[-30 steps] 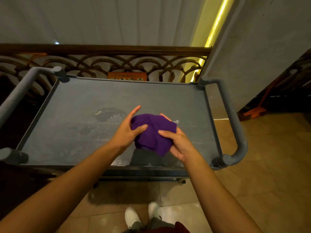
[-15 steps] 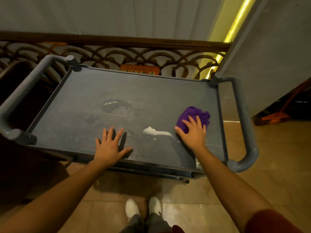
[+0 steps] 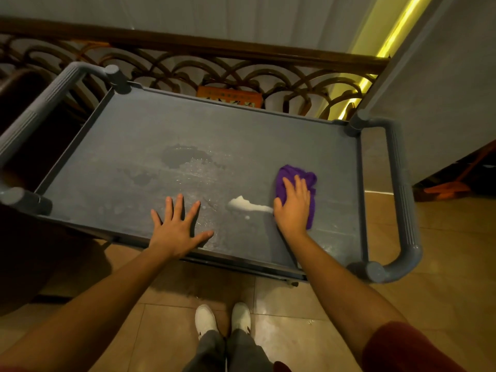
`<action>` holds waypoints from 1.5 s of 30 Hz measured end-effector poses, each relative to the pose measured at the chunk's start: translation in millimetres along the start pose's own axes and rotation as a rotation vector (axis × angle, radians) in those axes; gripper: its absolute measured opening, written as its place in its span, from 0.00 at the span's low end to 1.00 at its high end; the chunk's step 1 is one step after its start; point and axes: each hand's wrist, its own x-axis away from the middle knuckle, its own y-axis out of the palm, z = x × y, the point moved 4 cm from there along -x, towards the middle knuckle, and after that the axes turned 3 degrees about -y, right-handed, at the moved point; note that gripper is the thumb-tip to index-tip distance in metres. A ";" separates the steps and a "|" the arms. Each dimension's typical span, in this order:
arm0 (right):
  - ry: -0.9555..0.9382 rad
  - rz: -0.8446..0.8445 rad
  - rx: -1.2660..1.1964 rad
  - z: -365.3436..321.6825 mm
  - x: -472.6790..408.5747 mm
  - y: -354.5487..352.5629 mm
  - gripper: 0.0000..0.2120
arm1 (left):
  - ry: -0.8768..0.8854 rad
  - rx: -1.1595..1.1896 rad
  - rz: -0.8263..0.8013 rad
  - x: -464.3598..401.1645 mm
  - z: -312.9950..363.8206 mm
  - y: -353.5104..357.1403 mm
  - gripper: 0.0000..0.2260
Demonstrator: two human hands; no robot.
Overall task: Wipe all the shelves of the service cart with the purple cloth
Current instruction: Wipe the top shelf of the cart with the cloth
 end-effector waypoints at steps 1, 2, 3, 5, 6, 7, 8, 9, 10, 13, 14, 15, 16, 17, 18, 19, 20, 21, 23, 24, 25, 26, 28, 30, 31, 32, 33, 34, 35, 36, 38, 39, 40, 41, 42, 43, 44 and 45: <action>-0.027 -0.011 -0.039 -7.8 4.7 5.9 0.29 | -0.002 -0.004 0.002 -0.7 0.0 0.3 0.41; -0.043 -0.026 -0.082 -14.9 8.4 10.8 0.28 | -0.002 -0.006 0.002 -1.6 0.0 0.0 0.41; -0.060 -0.046 -0.116 -22.0 12.8 15.1 0.27 | 0.000 -0.008 -0.002 -2.1 0.2 0.0 0.41; -0.146 -0.114 -0.139 -33.6 24.2 21.9 0.24 | -0.001 -0.007 -0.010 -2.7 0.6 1.0 0.41; -0.214 -0.157 -0.123 -35.4 30.8 22.0 0.24 | -0.002 -0.006 -0.013 -2.5 0.7 0.9 0.41; -0.283 -0.193 -0.095 -32.2 36.1 17.6 0.24 | -0.003 -0.004 -0.017 -1.8 1.7 0.9 0.41; -0.336 -0.205 -0.068 -24.3 39.3 9.3 0.25 | -0.003 -0.003 -0.020 -1.2 2.1 0.2 0.41; -0.357 -0.186 -0.054 -12.5 39.3 -1.6 0.25 | -0.003 0.001 -0.021 -1.1 2.2 -0.9 0.41; -0.331 -0.136 -0.054 2.7 37.7 -14.6 0.26 | -0.001 0.005 -0.026 -1.2 2.0 -2.3 0.41; -0.139 -0.010 -0.041 41.4 36.9 -46.6 0.31 | -0.005 -0.003 -0.049 1.2 2.7 -5.9 0.42; -0.105 -0.014 -0.012 44.6 38.3 -47.4 0.34 | -0.001 -0.011 -0.063 1.9 4.7 -6.3 0.43; -0.089 -0.022 0.009 42.8 40.4 -42.7 0.36 | 0.011 -0.016 -0.079 2.7 5.9 -7.7 0.44; -0.079 -0.025 0.014 39.8 41.8 -37.3 0.36 | 0.032 -0.010 -0.094 2.5 7.5 -9.8 0.46; -0.066 -0.019 0.002 35.8 42.6 -31.5 0.36 | 0.059 0.023 -0.112 2.7 5.4 -13.8 0.49; -0.041 -0.006 -0.020 33.6 42.1 -27.7 0.34 | 0.082 0.074 -0.126 2.8 -0.8 -19.3 0.50; -0.018 0.007 -0.049 29.6 39.7 -22.9 0.33 | 0.089 0.108 -0.130 5.6 -14.6 -25.3 0.50; 0.012 0.028 -0.079 26.1 38.4 -18.7 0.32 | 0.088 0.083 -0.114 10.3 -32.2 -29.4 0.49; 0.040 0.055 -0.104 23.1 38.0 -16.4 0.31 | 0.073 0.021 -0.100 16.5 -49.1 -31.1 0.48; 0.064 0.093 -0.141 11.6 40.1 -7.9 0.29 | 0.019 -0.033 -0.088 30.9 -76.8 -30.5 0.44; 0.069 0.110 -0.151 2.2 41.2 -1.6 0.29 | 0.015 -0.024 -0.082 33.5 -84.4 -30.3 0.44; 0.083 0.126 -0.160 -7.8 41.7 4.5 0.28 | 0.031 -0.015 -0.083 34.1 -85.9 -30.2 0.44; 0.101 0.132 -0.168 -18.9 42.1 11.5 0.27 | 0.052 -0.017 -0.099 34.2 -84.6 -29.3 0.46; 0.106 0.115 -0.181 -45.5 46.2 28.6 0.27 | 0.081 -0.026 -0.135 33.3 -82.2 -29.4 0.49; 0.087 0.099 -0.192 -77.8 51.0 46.8 0.27 | 0.103 -0.046 -0.129 32.5 -86.8 -31.6 0.52; 0.078 0.085 -0.187 -87.3 53.2 52.8 0.27 | 0.105 -0.054 -0.139 33.0 -81.4 -30.0 0.52; 0.077 0.078 -0.185 -106.6 58.3 65.1 0.27 | 0.115 -0.056 -0.147 32.3 -88.0 -30.7 0.53; 0.077 0.059 -0.192 -116.8 60.5 72.6 0.27 | 0.118 -0.053 -0.144 31.9 -83.9 -28.7 0.54; 0.078 0.033 -0.205 -128.0 60.8 79.3 0.27 | 0.110 -0.051 -0.146 29.9 -79.6 -27.7 0.54; 0.069 0.014 -0.210 -145.8 65.0 89.4 0.26 | 0.102 -0.045 -0.153 28.4 -82.0 -26.9 0.54; 0.048 -0.006 -0.215 -165.3 70.5 99.6 0.26 | 0.103 -0.033 -0.161 27.0 -85.4 -27.1 0.54; -0.009 -0.055 -0.207 -196.4 80.6 115.0 0.25 | 0.106 0.020 -0.190 24.5 -90.4 -28.6 0.53; -0.021 -0.074 -0.205 -204.4 83.2 117.8 0.24 | 0.118 0.051 -0.207 23.9 -93.1 -31.6 0.53; -0.016 -0.086 -0.207 -207.7 83.6 116.8 0.24 | 0.135 0.081 -0.224 24.2 -97.7 -36.4 0.52; -0.003 -0.090 -0.218 -206.7 81.0 111.2 0.25 | 0.148 0.109 -0.237 23.5 -103.0 -42.8 0.51; 0.026 -0.076 -0.236 -202.9 78.5 101.6 0.25 | 0.164 0.125 -0.238 23.5 -109.3 -50.5 0.50; 0.073 -0.032 -0.257 -194.6 75.9 88.7 0.25 | 0.176 0.125 -0.213 22.3 -115.2 -57.5 0.48; 0.123 0.038 -0.268 -182.6 72.1 74.0 0.26 | 0.173 0.112 -0.159 19.1 -121.6 -64.6 0.46; 0.173 0.116 -0.267 -168.1 68.9 59.5 0.26 | 0.150 0.081 -0.101 14.6 -129.3 -70.7 0.46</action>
